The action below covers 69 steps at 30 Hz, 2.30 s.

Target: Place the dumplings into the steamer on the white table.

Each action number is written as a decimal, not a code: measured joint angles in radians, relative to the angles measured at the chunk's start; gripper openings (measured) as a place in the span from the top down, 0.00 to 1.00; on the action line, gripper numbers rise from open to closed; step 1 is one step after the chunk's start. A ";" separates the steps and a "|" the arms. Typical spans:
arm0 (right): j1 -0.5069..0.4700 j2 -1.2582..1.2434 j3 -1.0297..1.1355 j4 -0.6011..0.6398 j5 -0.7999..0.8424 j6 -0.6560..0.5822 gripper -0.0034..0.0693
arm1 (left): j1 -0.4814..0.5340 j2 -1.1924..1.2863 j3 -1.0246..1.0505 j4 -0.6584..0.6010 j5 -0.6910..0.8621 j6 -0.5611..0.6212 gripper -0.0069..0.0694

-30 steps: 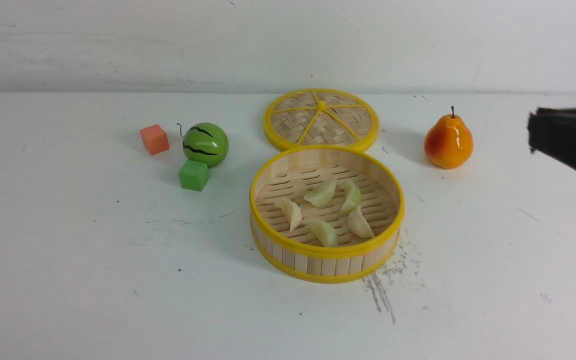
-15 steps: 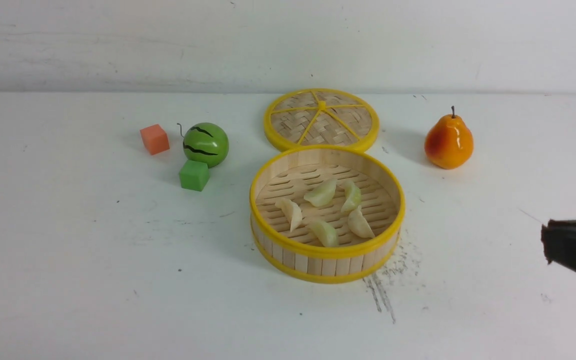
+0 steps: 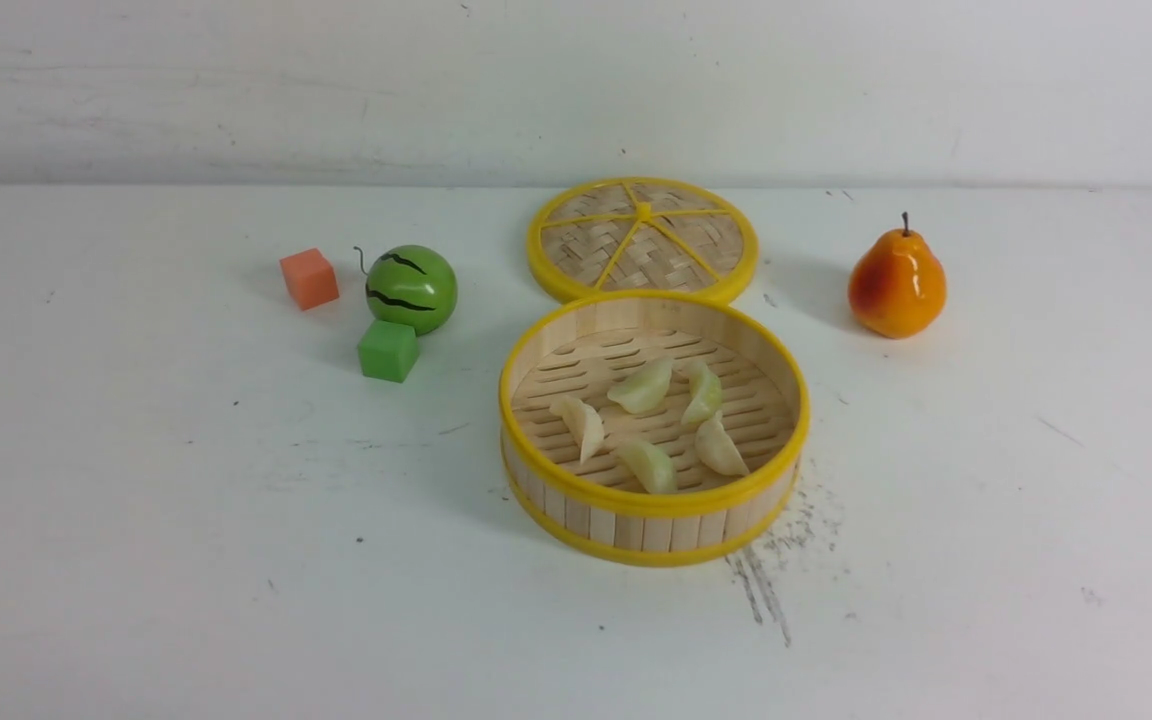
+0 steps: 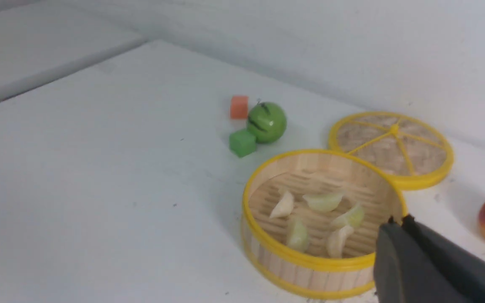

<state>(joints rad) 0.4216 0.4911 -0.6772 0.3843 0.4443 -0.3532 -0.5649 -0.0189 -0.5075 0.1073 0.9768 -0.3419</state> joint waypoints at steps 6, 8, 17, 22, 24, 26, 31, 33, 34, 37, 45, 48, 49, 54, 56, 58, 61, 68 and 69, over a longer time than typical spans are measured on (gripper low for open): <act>-0.134 -0.213 0.268 -0.160 -0.192 0.075 0.98 | 0.000 0.000 0.000 0.000 0.001 0.000 0.73; -0.238 -0.322 0.425 -0.276 -0.232 0.207 0.98 | 0.000 0.000 0.000 0.000 0.001 0.000 0.73; -0.412 -0.498 0.699 -0.442 -0.201 0.435 0.98 | 0.000 0.000 0.000 0.000 0.001 0.000 0.72; -0.420 -0.501 0.704 -0.445 -0.129 0.441 0.98 | 0.000 0.000 0.000 0.000 0.002 0.000 0.72; -0.420 -0.501 0.702 -0.445 -0.101 0.441 0.98 | 0.000 0.000 0.000 0.000 0.002 0.000 0.72; -0.420 -0.501 0.699 -0.436 -0.085 0.441 0.98 | 0.000 0.000 0.000 0.000 0.002 0.000 0.71; -0.420 -0.502 0.697 -0.415 -0.073 0.441 0.98 | 0.000 0.000 0.000 0.000 0.002 0.000 0.71; -0.420 -0.502 0.697 -0.414 -0.071 0.441 0.98 | 0.000 0.000 0.000 0.000 0.002 0.000 0.71; -0.420 -0.502 0.697 -0.414 -0.071 0.441 0.98 | 0.000 0.000 0.000 0.000 0.002 0.000 0.71; -0.420 -0.502 0.696 -0.411 -0.069 0.441 0.98 | 0.000 0.000 0.000 0.000 0.002 0.000 0.71; -0.420 -0.502 0.696 -0.411 -0.069 0.441 0.97 | 0.000 0.000 0.000 0.000 0.002 0.000 0.71; -0.420 -0.502 0.696 -0.411 -0.069 0.441 0.97 | 0.000 0.000 0.000 0.000 0.002 0.000 0.70; -0.420 -0.502 0.696 -0.411 -0.069 0.441 0.97 | 0.000 0.000 0.000 0.000 0.002 0.000 0.70; -0.420 -0.502 0.696 -0.411 -0.069 0.441 0.97 | 0.000 0.000 0.000 0.000 0.002 0.000 0.69; -0.420 -0.502 0.696 -0.411 -0.069 0.441 0.97 | 0.000 0.000 0.000 0.003 0.002 0.000 0.69; -0.420 -0.502 0.696 -0.411 -0.069 0.441 0.96 | 0.000 0.000 0.004 -0.005 -0.026 0.000 0.69; -0.420 -0.502 0.696 -0.411 -0.069 0.441 0.96 | 0.019 0.000 0.038 -0.008 -0.164 0.000 0.75; -0.420 -0.502 0.696 -0.411 -0.069 0.441 0.95 | 0.226 0.000 0.213 -0.075 -0.547 0.071 0.93; -0.420 -0.502 0.696 -0.411 -0.069 0.441 0.95 | 0.273 0.000 0.242 -0.098 -0.587 0.076 0.93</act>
<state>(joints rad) 0.0015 -0.0110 0.0191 -0.0271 0.3754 0.0880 -0.2924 -0.0189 -0.2652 0.0097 0.3902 -0.2663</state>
